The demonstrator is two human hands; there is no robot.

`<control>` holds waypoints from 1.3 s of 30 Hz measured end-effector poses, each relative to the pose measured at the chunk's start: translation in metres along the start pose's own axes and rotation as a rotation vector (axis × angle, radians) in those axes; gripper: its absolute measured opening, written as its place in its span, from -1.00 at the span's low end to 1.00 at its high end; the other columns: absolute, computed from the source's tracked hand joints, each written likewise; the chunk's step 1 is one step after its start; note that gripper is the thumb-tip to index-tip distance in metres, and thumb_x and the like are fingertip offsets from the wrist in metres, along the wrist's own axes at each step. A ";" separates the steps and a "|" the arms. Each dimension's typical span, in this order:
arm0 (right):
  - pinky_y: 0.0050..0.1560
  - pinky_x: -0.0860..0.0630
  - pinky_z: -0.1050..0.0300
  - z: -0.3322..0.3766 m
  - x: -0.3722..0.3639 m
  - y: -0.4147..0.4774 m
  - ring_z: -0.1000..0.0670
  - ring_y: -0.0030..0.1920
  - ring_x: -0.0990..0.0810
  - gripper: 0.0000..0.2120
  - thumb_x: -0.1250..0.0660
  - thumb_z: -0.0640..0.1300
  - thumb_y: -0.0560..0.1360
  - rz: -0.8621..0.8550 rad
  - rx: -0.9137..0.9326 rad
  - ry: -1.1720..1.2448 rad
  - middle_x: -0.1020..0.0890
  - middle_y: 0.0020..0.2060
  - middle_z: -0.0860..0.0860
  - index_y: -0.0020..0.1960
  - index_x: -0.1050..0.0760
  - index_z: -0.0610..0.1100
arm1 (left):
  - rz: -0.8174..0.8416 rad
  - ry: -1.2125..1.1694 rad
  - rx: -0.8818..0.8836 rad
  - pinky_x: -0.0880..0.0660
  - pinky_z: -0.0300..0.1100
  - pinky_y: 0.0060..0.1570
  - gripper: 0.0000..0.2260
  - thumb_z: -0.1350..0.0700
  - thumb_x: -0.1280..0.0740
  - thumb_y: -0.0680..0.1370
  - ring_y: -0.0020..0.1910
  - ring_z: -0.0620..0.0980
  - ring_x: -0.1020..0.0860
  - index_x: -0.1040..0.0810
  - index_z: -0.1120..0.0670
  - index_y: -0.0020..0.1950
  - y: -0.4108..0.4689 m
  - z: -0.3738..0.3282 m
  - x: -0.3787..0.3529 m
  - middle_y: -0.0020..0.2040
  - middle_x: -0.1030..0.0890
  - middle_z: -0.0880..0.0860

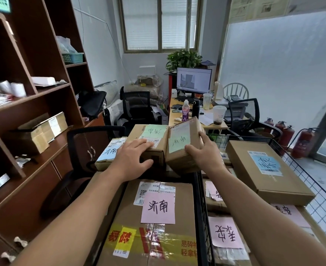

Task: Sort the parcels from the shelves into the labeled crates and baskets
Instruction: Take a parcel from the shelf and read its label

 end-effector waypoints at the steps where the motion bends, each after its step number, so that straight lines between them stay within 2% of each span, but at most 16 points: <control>1: 0.18 -0.56 -0.15 0.004 0.000 0.001 -0.21 0.29 -0.45 -0.26 -0.38 0.14 0.53 -0.010 0.029 -0.100 -0.39 0.42 -0.13 0.61 -0.13 0.12 | 0.007 0.005 0.002 -0.05 0.05 0.47 -0.45 -0.14 -0.32 0.55 0.51 -0.02 -0.12 -0.28 -0.17 0.52 0.001 0.000 0.000 0.54 -0.25 -0.11; 3: 0.27 -0.48 -0.26 0.010 -0.002 0.001 -0.29 0.35 -0.39 -0.24 -0.36 0.23 0.52 0.013 0.059 -0.257 -0.32 0.45 -0.13 0.60 -0.09 0.16 | 0.009 0.007 0.005 -0.05 0.05 0.47 -0.45 -0.15 -0.32 0.55 0.51 -0.02 -0.12 -0.27 -0.17 0.52 0.002 0.001 -0.001 0.54 -0.24 -0.11; 7: 0.31 -0.40 -0.28 0.017 -0.004 -0.001 -0.33 0.41 -0.31 -0.21 -0.24 0.35 0.55 0.091 0.042 -0.413 -0.25 0.51 -0.14 0.63 0.01 0.14 | 0.005 0.013 0.012 -0.04 0.04 0.47 -0.45 -0.15 -0.31 0.55 0.52 -0.01 -0.12 -0.26 -0.16 0.52 0.002 0.000 -0.001 0.54 -0.24 -0.10; 13: 0.21 -0.44 -0.30 0.031 -0.007 -0.013 -0.29 0.38 -0.28 -0.23 -0.26 0.31 0.56 0.045 0.076 -0.509 -0.29 0.45 -0.14 0.63 -0.02 0.11 | 0.007 0.021 0.007 -0.04 0.05 0.46 -0.44 -0.14 -0.32 0.55 0.52 0.00 -0.12 -0.25 -0.16 0.53 -0.001 -0.002 -0.001 0.55 -0.23 -0.09; 21: 0.21 -0.45 -0.35 0.053 -0.021 -0.005 -0.28 0.44 -0.23 -0.11 -0.28 0.41 0.50 0.108 0.096 -0.759 -0.27 0.48 -0.15 0.64 0.03 0.10 | 0.028 0.020 -0.033 -0.05 0.06 0.47 -0.41 -0.19 -0.28 0.53 0.52 -0.01 -0.11 -0.24 -0.15 0.54 -0.003 0.001 0.002 0.55 -0.23 -0.08; 25: 0.23 -0.44 -0.35 0.060 -0.031 0.003 -0.27 0.45 -0.21 -0.05 -0.27 0.49 0.42 0.129 0.094 -0.815 -0.29 0.48 -0.13 0.64 -0.01 0.12 | 0.108 0.031 -0.118 0.01 0.06 0.53 -0.34 -0.30 -0.14 0.46 0.55 -0.04 -0.06 -0.19 -0.18 0.55 -0.001 0.013 0.007 0.57 -0.18 -0.11; 29: 0.36 -0.33 -0.38 0.066 -0.049 -0.004 -0.29 0.50 -0.13 -0.05 -0.15 0.57 0.40 0.175 0.119 -0.885 -0.22 0.55 -0.14 0.64 -0.04 0.11 | 0.122 0.026 -0.136 0.02 0.06 0.53 -0.35 -0.29 -0.16 0.46 0.55 -0.02 -0.04 -0.19 -0.19 0.55 0.001 0.032 0.016 0.58 -0.15 -0.11; 32: 0.45 -0.26 -0.30 0.057 -0.046 -0.015 -0.30 0.53 -0.07 -0.16 -0.07 0.53 0.49 0.161 0.135 -0.840 -0.08 0.64 -0.08 0.64 0.00 0.16 | 0.150 0.008 -0.124 0.01 0.07 0.53 -0.37 -0.22 -0.27 0.53 0.54 0.02 -0.03 -0.16 -0.18 0.56 -0.001 0.039 0.016 0.58 -0.14 -0.07; 36: 0.52 -0.17 -0.39 0.029 -0.053 -0.035 -0.26 0.60 0.16 -0.24 -0.12 0.41 0.57 0.231 0.083 -0.759 0.12 0.66 0.01 0.64 0.12 0.24 | 0.195 -0.017 -0.169 0.01 0.08 0.53 -0.34 -0.21 -0.27 0.53 0.55 0.06 0.00 -0.11 -0.17 0.57 -0.004 0.043 0.016 0.60 -0.09 -0.05; 39: 0.55 -0.09 -0.38 0.033 -0.053 -0.038 -0.19 0.63 0.19 -0.28 -0.11 0.41 0.57 0.208 0.015 -0.767 0.15 0.66 0.05 0.62 0.12 0.29 | 0.195 -0.039 -0.209 0.00 0.06 0.53 -0.36 -0.21 -0.27 0.52 0.54 0.05 -0.03 -0.15 -0.15 0.56 -0.006 0.044 0.022 0.59 -0.12 -0.06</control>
Point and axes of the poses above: each hand's wrist, its own y-axis towards the middle knuckle, its own x-axis out of the back of the hand, z = x × y, the point moved 4 cm from there along y, towards the middle knuckle
